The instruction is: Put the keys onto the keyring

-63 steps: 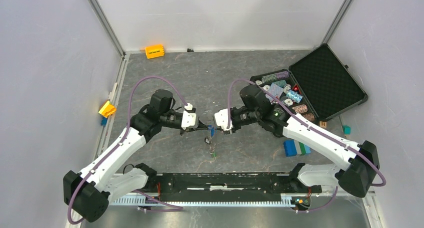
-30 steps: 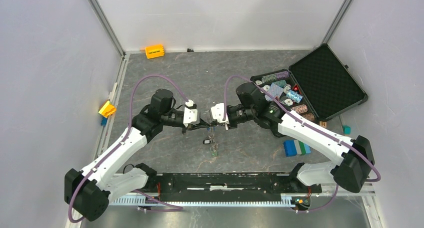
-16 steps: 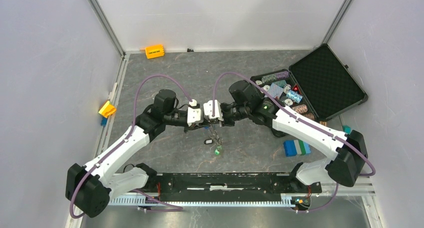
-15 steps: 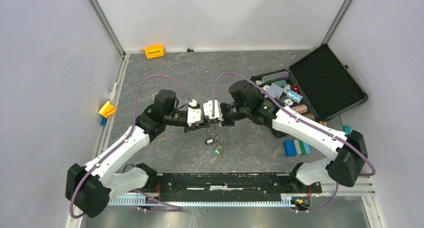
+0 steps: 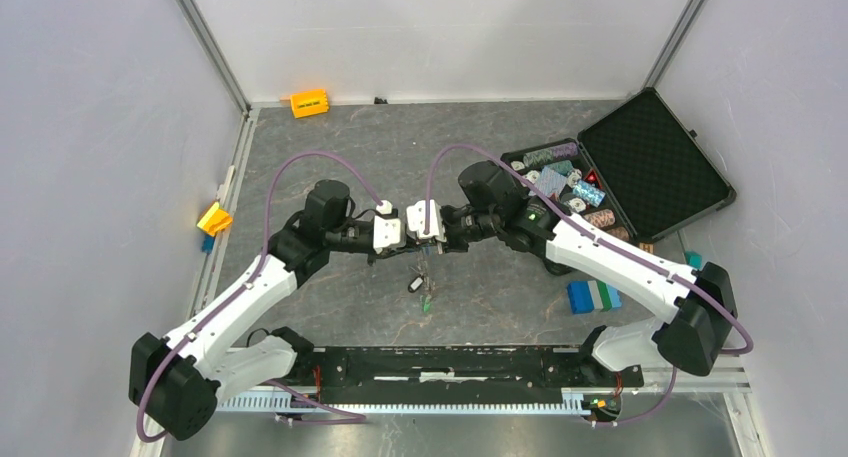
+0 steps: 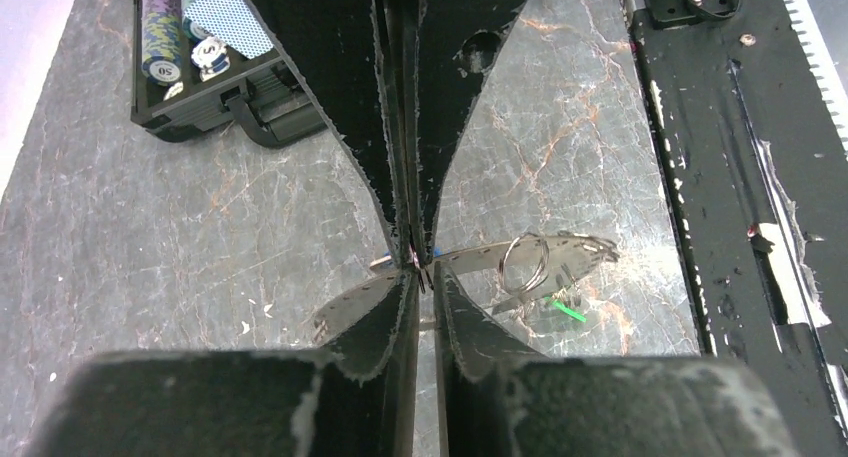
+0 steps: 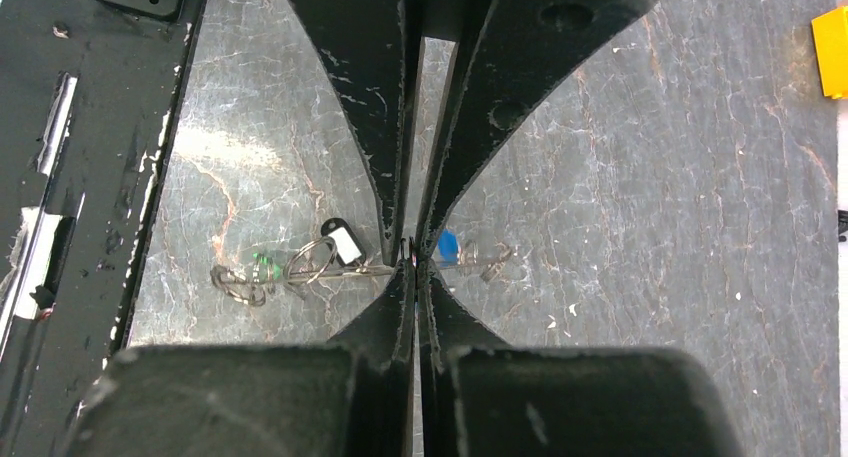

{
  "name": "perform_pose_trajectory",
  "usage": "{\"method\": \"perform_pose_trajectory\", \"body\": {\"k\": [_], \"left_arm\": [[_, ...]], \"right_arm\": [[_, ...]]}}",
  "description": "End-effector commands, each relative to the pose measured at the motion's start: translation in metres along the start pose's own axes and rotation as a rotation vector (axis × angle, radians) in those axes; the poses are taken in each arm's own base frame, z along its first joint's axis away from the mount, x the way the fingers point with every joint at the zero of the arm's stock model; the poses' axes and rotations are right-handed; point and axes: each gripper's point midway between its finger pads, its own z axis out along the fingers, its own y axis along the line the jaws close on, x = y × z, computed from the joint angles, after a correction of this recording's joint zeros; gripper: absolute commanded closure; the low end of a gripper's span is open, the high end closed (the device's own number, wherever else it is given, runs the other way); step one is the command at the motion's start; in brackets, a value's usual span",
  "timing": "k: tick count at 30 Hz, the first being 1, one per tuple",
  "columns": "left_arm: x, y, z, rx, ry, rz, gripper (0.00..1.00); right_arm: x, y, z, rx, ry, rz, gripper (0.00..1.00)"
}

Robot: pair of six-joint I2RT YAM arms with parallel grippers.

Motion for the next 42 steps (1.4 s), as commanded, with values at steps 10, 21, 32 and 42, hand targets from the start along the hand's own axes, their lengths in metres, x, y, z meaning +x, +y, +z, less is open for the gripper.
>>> {"method": "perform_pose_trajectory", "body": {"k": [10,21,32,42], "left_arm": [[-0.031,0.014,-0.013,-0.051,-0.036,0.077,0.79],[-0.026,0.011,-0.01,-0.029,-0.039,0.064,0.74],[-0.017,0.01,-0.003,-0.016,-0.036,0.033,0.73],[-0.016,0.007,-0.001,0.006,-0.041,0.017,0.96]], "right_arm": [[-0.017,-0.007,-0.006,0.039,-0.066,-0.049,1.0],[-0.02,-0.009,-0.008,0.038,-0.082,-0.037,1.0],[-0.021,-0.01,-0.009,0.044,-0.086,-0.033,1.0],[-0.021,-0.011,-0.008,0.042,-0.091,-0.024,1.0]]}}
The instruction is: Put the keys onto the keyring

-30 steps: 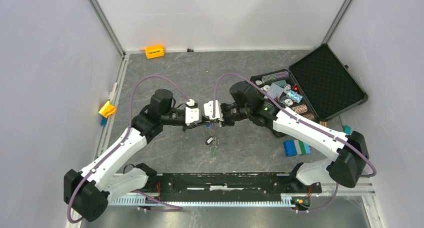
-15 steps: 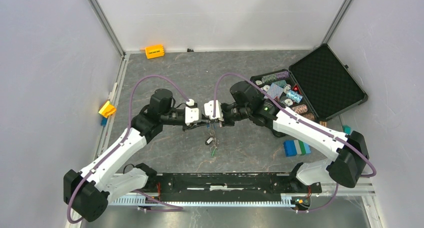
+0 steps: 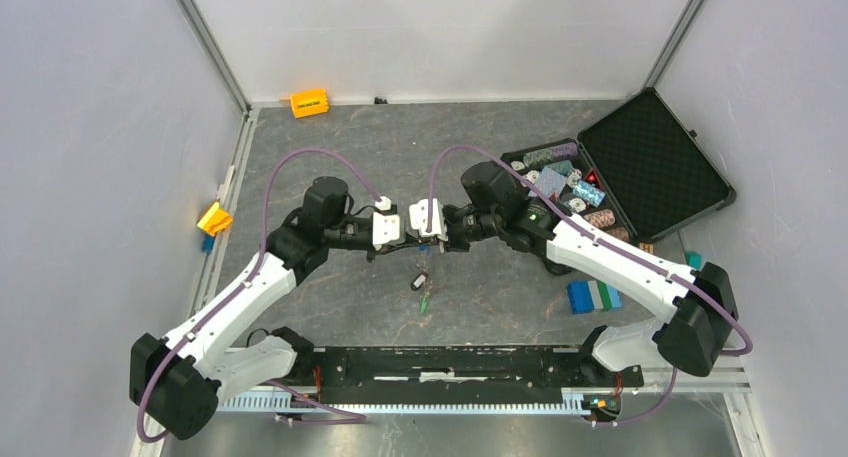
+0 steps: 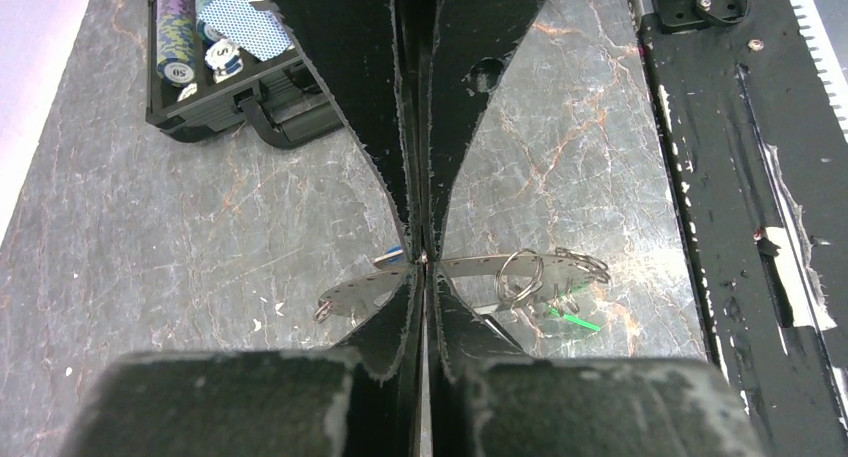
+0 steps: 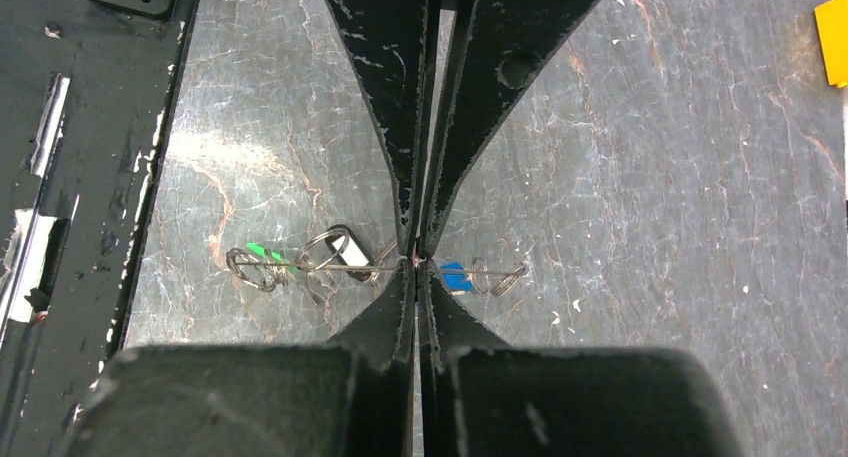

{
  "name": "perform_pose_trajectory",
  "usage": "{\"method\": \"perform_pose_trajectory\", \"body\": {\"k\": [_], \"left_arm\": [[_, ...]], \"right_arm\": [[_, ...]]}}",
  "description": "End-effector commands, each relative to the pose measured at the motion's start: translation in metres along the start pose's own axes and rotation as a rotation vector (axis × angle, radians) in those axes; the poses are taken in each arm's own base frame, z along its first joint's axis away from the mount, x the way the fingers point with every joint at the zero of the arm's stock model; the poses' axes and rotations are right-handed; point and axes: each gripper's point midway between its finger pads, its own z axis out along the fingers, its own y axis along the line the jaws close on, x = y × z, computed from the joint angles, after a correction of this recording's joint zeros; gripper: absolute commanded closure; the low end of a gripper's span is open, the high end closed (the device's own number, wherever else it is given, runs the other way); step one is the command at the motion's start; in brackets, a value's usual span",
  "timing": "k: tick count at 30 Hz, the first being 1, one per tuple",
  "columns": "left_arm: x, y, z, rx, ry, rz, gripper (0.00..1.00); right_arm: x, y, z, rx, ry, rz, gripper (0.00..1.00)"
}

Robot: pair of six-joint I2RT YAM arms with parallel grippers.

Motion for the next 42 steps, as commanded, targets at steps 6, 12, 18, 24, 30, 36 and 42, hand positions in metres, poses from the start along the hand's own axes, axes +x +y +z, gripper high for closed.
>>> {"method": "perform_pose_trajectory", "body": {"k": [6,12,18,24,30,36,42], "left_arm": [[-0.01,-0.002,0.003,0.029,-0.047,0.006,0.98],[-0.016,0.0,0.003,0.004,-0.086,-0.038,0.98],[-0.02,-0.003,0.002,0.026,-0.11,-0.051,0.98],[-0.02,-0.002,0.0,0.024,-0.118,-0.054,0.98],[-0.02,0.002,0.0,0.01,-0.121,-0.059,0.98],[-0.024,0.004,0.0,0.011,-0.136,-0.063,0.98],[-0.024,0.004,0.001,0.012,-0.144,-0.07,0.98]], "right_arm": [[-0.029,-0.014,-0.009,0.052,-0.085,-0.027,1.0],[-0.021,-0.02,-0.009,0.092,-0.056,-0.016,1.0],[-0.017,-0.021,-0.012,0.11,-0.057,-0.011,0.85],[-0.016,-0.02,-0.016,0.113,-0.073,0.0,0.71],[-0.015,-0.02,-0.026,0.118,-0.1,0.009,0.64],[-0.016,-0.024,-0.042,0.13,-0.163,0.036,0.63],[-0.008,-0.003,-0.03,0.022,-0.237,0.092,0.61]]}}
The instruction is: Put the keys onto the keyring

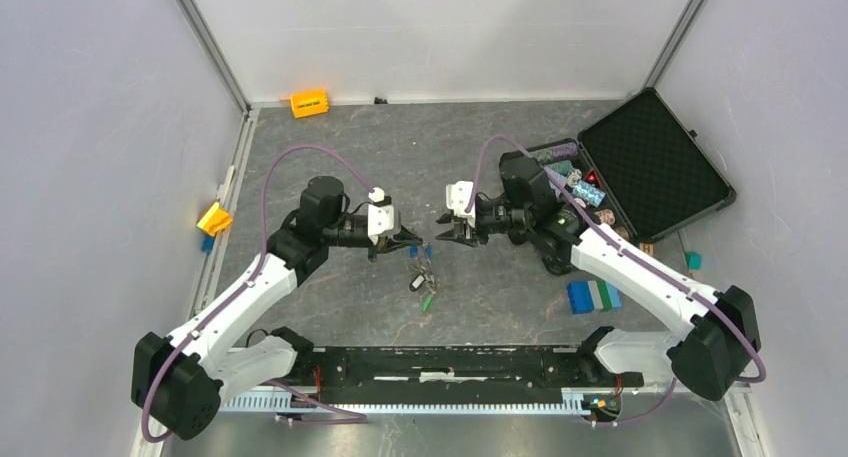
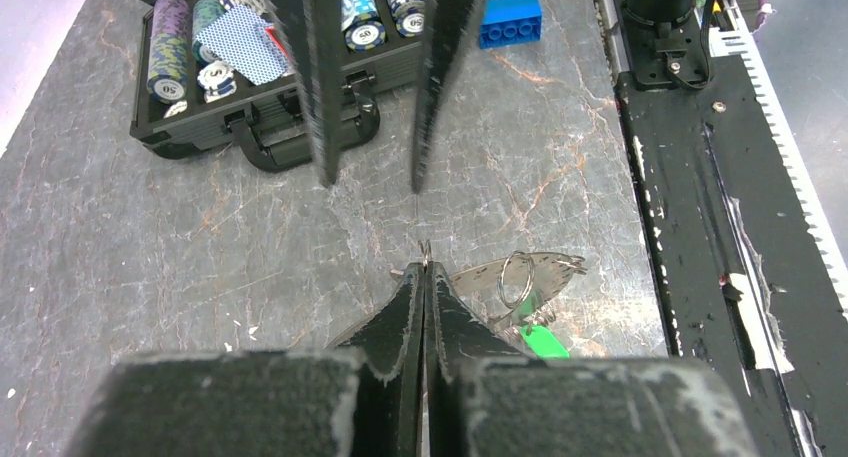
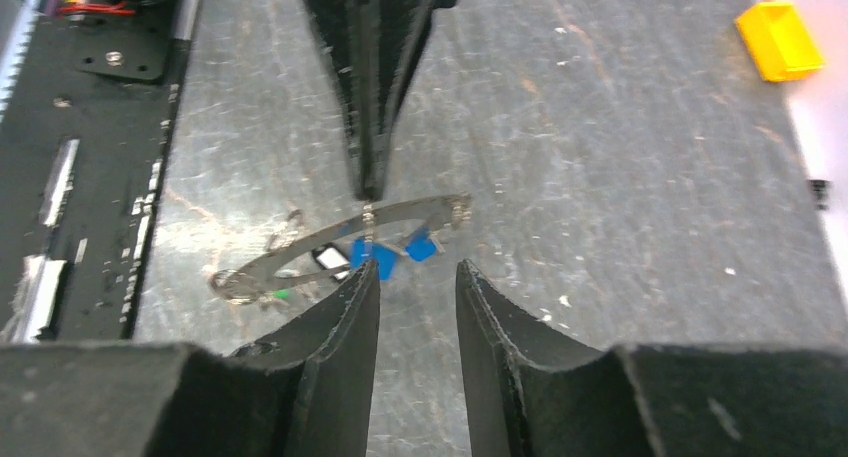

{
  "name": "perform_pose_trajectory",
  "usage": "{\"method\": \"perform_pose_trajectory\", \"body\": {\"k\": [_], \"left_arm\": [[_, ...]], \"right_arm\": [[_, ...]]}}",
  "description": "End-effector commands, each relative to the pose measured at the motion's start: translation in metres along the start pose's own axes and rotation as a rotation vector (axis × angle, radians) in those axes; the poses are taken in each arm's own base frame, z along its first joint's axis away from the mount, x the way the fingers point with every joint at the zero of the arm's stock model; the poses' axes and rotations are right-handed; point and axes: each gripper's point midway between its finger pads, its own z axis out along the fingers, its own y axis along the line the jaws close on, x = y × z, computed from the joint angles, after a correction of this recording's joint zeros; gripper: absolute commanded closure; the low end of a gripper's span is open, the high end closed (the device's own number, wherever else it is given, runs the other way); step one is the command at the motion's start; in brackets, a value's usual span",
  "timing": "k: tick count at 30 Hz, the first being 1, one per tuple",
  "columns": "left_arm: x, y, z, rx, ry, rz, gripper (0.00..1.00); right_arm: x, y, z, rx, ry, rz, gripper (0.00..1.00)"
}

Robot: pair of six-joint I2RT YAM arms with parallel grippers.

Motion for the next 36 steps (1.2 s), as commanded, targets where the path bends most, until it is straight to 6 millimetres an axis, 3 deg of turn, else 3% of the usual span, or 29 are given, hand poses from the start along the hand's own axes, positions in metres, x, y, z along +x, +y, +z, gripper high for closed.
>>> {"method": "perform_pose_trajectory", "body": {"k": [1,12,20,25,36], "left_arm": [[-0.017,0.001,0.0,0.01,-0.061,0.022,0.98],[-0.016,0.001,0.0,0.011,-0.059,0.02,0.98],[-0.015,0.0,0.0,0.011,-0.056,0.019,0.98],[-0.013,0.0,0.0,0.012,-0.055,0.019,0.98],[0.007,0.001,-0.002,0.017,0.033,0.073,0.97]], "right_arm": [[-0.006,0.021,0.008,-0.104,-0.097,0.041,0.6],[-0.001,0.02,0.021,-0.144,-0.104,0.087,0.61],[-0.003,0.018,0.026,-0.151,-0.112,0.105,0.77],[-0.002,0.016,0.027,-0.135,-0.115,0.105,0.99],[-0.007,0.001,0.018,-0.064,-0.048,0.048,1.0]]}}
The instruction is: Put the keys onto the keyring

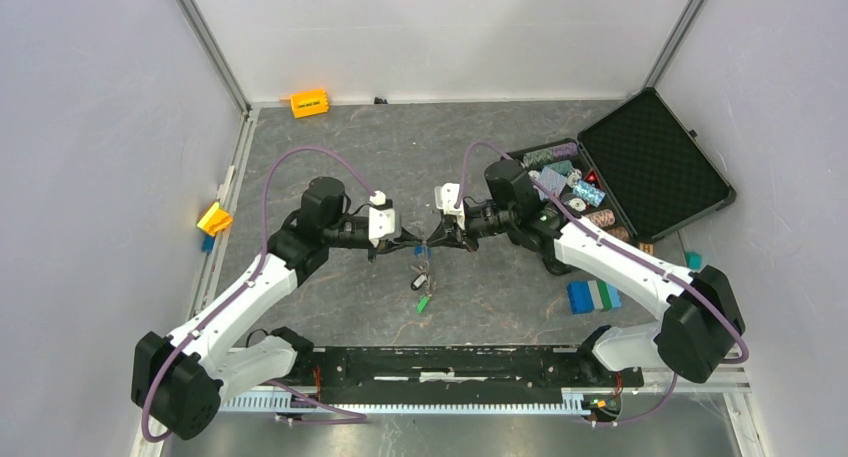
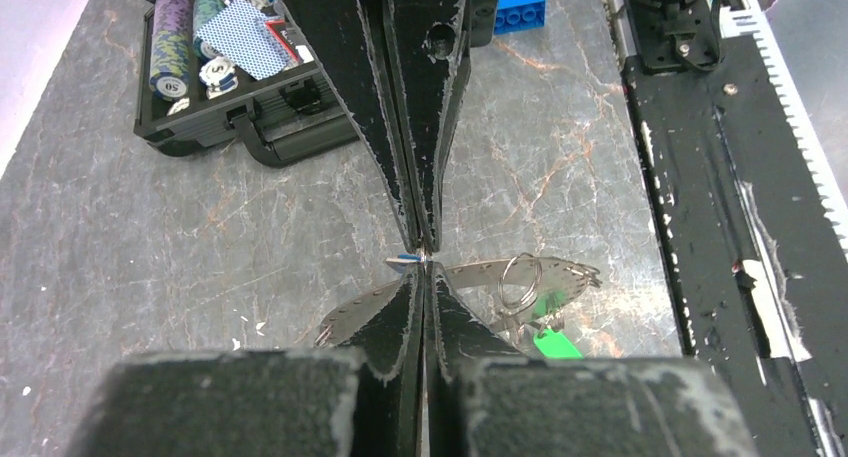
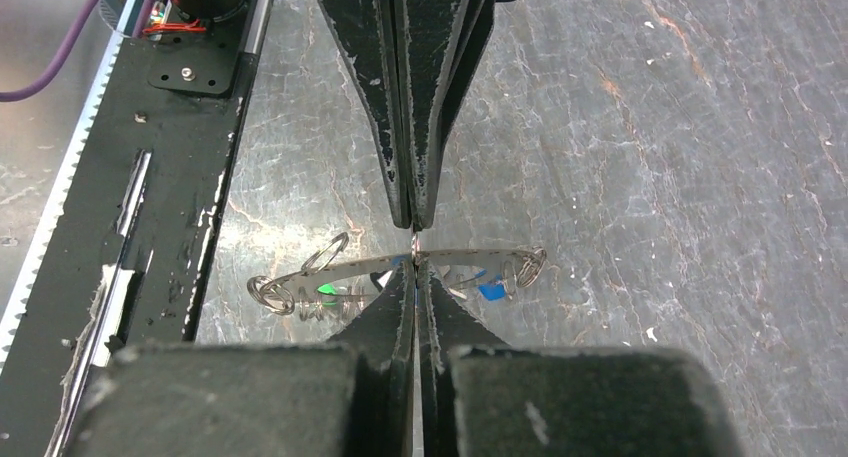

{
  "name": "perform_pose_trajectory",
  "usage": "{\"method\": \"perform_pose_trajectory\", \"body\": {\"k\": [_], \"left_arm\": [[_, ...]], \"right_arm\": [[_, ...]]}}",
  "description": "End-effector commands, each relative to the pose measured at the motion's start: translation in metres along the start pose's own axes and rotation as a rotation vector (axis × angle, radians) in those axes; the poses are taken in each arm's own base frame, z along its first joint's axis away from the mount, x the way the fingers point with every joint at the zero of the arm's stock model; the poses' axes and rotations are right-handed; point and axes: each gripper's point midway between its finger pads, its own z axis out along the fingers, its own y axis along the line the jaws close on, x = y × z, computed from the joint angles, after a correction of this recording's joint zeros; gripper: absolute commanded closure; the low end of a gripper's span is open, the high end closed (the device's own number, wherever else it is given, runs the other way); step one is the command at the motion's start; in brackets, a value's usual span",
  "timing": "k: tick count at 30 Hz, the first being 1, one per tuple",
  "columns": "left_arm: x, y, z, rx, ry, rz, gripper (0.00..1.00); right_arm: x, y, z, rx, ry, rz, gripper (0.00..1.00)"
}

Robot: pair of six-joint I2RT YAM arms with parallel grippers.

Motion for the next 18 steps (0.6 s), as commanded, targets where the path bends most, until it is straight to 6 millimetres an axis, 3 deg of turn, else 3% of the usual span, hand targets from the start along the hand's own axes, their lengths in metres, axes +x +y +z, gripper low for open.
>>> {"method": "perform_pose_trajectory", "body": {"k": [1,12,18], "left_arm": [[0.003,0.001,-0.001,0.024,0.023,0.064,0.95],[0.008,0.003,0.01,0.061,0.011,0.062,0.96],[0.004,0.003,0.011,0.057,-0.004,0.06,0.98]], "right_arm": [[-0.028,-0.018,-0.01,0.071,-0.002,-0.088,1.0],[-0.042,-0.019,-0.011,0.079,0.021,-0.121,1.0],[-0.034,-0.018,-0.01,0.085,0.036,-0.116,1.0]]}}
